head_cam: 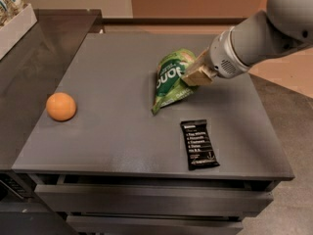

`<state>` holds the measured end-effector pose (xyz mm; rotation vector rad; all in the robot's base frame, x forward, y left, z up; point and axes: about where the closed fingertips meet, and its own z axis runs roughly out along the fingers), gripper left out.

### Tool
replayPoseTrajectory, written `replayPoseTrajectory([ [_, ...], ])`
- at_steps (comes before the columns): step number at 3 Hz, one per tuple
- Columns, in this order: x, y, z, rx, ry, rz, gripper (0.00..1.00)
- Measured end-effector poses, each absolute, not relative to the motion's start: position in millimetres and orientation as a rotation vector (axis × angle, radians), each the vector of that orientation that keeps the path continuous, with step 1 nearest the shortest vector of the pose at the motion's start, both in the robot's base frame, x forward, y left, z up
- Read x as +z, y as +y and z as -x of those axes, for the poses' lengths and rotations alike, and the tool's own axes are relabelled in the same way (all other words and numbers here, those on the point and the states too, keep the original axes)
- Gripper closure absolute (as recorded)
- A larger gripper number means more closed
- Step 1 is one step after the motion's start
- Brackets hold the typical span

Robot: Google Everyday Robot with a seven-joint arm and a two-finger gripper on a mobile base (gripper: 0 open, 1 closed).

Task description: Move green rice chip bag near rxbar chocolate

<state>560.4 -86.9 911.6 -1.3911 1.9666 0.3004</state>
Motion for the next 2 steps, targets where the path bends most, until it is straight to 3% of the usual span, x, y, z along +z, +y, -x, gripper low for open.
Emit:
replayPoseTrajectory([
  [2, 902, -96, -527, 0.336, 1.988, 1.374, 0.35],
])
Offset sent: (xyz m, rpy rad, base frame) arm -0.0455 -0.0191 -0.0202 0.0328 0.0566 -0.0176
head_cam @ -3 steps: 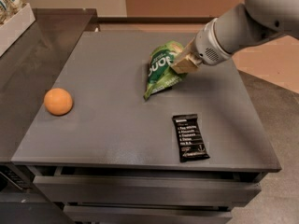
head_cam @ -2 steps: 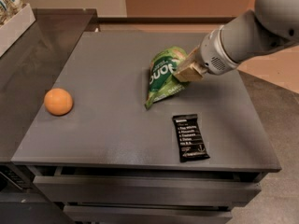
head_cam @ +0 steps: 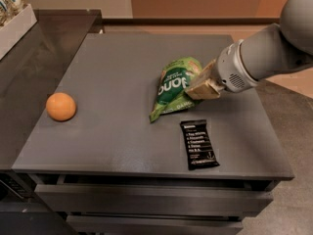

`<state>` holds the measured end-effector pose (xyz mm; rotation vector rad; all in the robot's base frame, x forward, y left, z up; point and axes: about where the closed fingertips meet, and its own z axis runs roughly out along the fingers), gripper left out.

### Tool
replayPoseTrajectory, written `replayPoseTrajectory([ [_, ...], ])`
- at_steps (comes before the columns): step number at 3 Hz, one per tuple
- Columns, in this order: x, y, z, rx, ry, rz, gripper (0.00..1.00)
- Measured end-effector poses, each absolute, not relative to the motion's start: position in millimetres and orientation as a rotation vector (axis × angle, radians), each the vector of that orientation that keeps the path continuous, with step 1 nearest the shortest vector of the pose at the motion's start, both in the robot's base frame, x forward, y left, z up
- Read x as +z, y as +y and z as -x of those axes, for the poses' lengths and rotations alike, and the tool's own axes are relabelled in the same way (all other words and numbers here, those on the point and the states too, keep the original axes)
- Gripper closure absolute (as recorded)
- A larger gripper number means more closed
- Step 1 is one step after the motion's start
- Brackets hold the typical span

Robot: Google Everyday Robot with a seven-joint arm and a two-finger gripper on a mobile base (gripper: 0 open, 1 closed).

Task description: Move green rice chip bag near rxbar chocolate

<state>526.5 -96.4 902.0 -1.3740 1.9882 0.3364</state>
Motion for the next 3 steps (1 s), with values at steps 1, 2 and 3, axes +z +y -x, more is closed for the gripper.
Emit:
replayPoseTrajectory([
  [1, 893.7, -98.6, -525.3, 0.360, 2.000, 1.365, 0.13],
  [2, 894.3, -97.0, -524.7, 0.360, 1.998, 1.369, 0.00],
  [3, 894.3, -96.9, -524.7, 0.360, 1.998, 1.369, 0.00],
])
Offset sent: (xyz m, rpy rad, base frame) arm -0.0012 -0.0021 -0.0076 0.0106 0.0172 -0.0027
